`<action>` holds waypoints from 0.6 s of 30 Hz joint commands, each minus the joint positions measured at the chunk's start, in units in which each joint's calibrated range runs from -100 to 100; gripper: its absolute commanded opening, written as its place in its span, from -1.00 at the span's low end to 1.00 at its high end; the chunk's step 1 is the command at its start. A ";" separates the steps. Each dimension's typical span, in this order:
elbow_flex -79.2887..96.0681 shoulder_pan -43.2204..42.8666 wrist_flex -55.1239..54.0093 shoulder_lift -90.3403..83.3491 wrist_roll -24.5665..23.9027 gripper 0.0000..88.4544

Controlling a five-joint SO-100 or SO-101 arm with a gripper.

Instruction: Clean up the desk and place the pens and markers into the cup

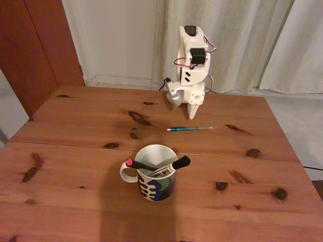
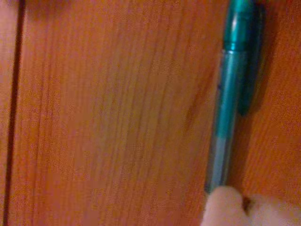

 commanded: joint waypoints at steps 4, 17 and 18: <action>-1.06 0.00 -1.21 3.61 0.21 -0.99; 10.57 0.08 -15.23 4.27 0.27 -0.99; 10.57 0.16 -15.32 4.27 0.27 -0.99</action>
